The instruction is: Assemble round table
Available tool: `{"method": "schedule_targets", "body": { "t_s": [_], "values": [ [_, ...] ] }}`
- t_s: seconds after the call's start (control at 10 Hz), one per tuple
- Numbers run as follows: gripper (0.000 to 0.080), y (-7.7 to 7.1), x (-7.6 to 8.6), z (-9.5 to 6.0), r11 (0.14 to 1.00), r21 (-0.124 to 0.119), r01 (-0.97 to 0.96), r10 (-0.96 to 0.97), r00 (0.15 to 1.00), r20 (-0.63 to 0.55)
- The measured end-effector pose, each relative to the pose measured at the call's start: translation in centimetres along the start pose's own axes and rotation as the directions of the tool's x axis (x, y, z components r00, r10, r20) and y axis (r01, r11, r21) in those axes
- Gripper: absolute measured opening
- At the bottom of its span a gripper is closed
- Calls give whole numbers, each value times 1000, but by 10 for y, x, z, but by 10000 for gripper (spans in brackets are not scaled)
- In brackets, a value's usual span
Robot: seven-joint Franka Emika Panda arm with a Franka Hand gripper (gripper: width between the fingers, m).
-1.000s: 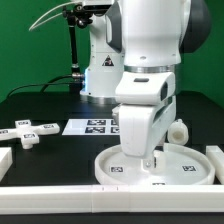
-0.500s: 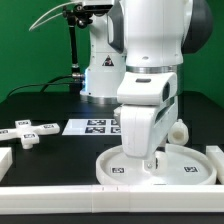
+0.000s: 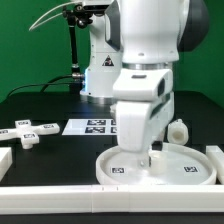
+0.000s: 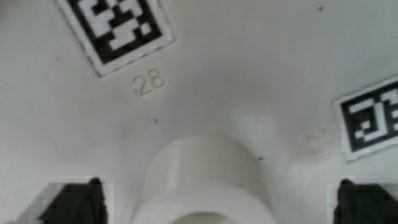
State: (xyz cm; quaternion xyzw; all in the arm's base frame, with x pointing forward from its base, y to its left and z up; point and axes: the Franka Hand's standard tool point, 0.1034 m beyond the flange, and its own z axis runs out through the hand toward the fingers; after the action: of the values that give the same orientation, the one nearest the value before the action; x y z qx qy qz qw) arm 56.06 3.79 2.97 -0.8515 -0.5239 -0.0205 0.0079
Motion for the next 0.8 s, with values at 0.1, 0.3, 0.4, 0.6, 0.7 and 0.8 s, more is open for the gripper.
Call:
{"method": "schedule_targets", "body": {
  "t_s": [0.1,0.3,0.4,0.6,0.7,0.8],
  "values": [
    [649,-4,-4,-8,1000,-5,-10,10,1000,2],
    [649,-15,-11,-24,996,-29,-86,86,996,-9],
    [649,-26,-15,-28,989,-32,-146,146,989,-12],
    [649,-41,-10,-26,972,-39,-232,231,973,-27],
    [649,-41,-11,-26,973,-37,-228,227,973,-25],
    [649,-41,-11,-26,969,-36,-244,243,970,-25]
  ]
}}
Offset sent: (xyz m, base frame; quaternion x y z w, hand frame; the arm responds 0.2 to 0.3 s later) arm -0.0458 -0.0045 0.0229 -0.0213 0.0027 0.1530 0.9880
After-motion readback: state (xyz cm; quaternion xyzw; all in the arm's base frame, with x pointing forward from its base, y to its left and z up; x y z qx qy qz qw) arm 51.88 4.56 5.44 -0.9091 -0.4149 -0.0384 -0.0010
